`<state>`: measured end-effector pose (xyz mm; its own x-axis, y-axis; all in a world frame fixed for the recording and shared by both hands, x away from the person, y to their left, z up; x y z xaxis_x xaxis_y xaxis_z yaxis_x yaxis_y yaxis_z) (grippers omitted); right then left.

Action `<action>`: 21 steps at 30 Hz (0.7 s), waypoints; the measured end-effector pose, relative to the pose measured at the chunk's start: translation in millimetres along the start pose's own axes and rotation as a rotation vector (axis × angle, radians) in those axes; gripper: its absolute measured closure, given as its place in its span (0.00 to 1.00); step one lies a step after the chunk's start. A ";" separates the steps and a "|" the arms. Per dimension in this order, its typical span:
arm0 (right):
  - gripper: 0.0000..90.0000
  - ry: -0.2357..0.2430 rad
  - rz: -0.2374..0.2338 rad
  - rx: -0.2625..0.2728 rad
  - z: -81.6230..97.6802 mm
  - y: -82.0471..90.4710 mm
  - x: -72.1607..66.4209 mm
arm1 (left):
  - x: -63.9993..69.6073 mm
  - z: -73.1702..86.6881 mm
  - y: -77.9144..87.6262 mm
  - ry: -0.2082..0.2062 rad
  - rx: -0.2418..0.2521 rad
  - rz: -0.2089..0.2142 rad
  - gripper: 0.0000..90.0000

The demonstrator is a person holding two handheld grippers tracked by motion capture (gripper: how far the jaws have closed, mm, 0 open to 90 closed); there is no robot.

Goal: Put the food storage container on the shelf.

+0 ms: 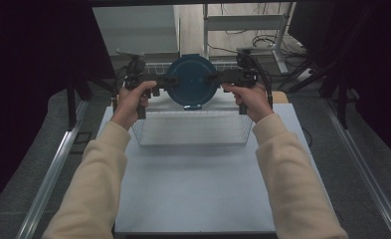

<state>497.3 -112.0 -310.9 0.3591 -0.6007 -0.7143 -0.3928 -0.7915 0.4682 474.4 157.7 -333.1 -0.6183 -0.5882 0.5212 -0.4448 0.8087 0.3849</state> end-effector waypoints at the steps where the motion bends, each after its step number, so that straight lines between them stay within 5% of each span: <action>1: 0.43 0.000 0.000 0.000 0.0 0.0 0.0 | 0.0 0.0 0.0 0.000 0.000 0.000 0.42; 6: 0.40 -0.082 -0.003 -0.001 -5.5 -8.3 10.0 | -16.7 -2.0 -8.0 0.093 0.006 0.039 0.40; 14: 0.38 -0.250 -0.028 -0.014 -8.7 -18.1 28.7 | -27.2 -2.0 -17.0 0.151 0.021 0.051 0.38; 21: 0.33 -0.220 -0.007 0.013 -5.8 -18.8 26.2 | -25.2 -0.6 -18.7 0.131 0.037 0.038 0.36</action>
<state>519.0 -113.5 -335.3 0.1687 -0.5553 -0.8143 -0.4021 -0.7931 0.4575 498.7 157.4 -353.0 -0.5459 -0.5512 0.6310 -0.4478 0.8285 0.3364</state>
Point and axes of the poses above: each handheld gripper's, and its own axes: y roughly backward along the jaws, z roughly out of its underside, x roughly to its right, the point moved 3 cm from there along -y, roughly forward along the jaws, and after that the axes turned 13 degrees about -y, right-handed, at the moved point
